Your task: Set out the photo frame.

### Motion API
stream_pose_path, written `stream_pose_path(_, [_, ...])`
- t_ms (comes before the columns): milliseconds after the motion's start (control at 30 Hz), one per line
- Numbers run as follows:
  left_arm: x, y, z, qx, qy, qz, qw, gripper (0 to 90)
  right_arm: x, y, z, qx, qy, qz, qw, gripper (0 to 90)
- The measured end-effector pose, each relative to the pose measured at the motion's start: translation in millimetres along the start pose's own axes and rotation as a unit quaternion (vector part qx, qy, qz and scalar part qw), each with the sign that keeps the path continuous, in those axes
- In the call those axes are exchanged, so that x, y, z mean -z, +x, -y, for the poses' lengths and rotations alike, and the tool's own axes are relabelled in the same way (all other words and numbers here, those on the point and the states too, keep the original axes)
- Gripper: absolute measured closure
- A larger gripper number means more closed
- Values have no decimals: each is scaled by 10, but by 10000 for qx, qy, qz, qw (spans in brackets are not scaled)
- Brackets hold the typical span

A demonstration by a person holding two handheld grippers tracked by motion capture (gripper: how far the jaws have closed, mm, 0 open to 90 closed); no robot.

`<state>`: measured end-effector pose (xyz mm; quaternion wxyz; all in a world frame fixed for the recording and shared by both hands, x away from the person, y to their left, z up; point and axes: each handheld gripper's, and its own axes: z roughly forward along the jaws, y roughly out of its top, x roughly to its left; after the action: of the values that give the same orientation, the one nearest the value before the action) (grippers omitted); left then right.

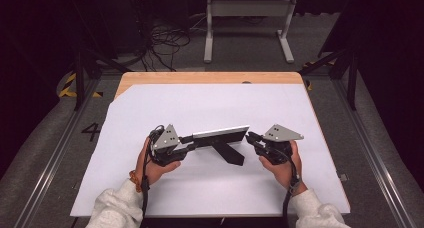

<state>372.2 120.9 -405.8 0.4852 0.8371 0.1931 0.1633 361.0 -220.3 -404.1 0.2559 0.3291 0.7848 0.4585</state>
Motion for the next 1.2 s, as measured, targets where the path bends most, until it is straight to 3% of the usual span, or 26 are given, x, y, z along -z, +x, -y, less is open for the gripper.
stream_pose_path(167, [43,-10,-53,14,-170,4,9999,722,59,14,-5,64,-36,-80,9999,900])
stream_pose_path(633, [32,-31,-56,24,-171,-31,9998,739,-35,63,-73,127,-112,-110,9998,895])
stream_pose_path(1200, [31,-112,-72,-30,-127,69,9999,747,-180,89,-104,110,-89,-185,9997,891])
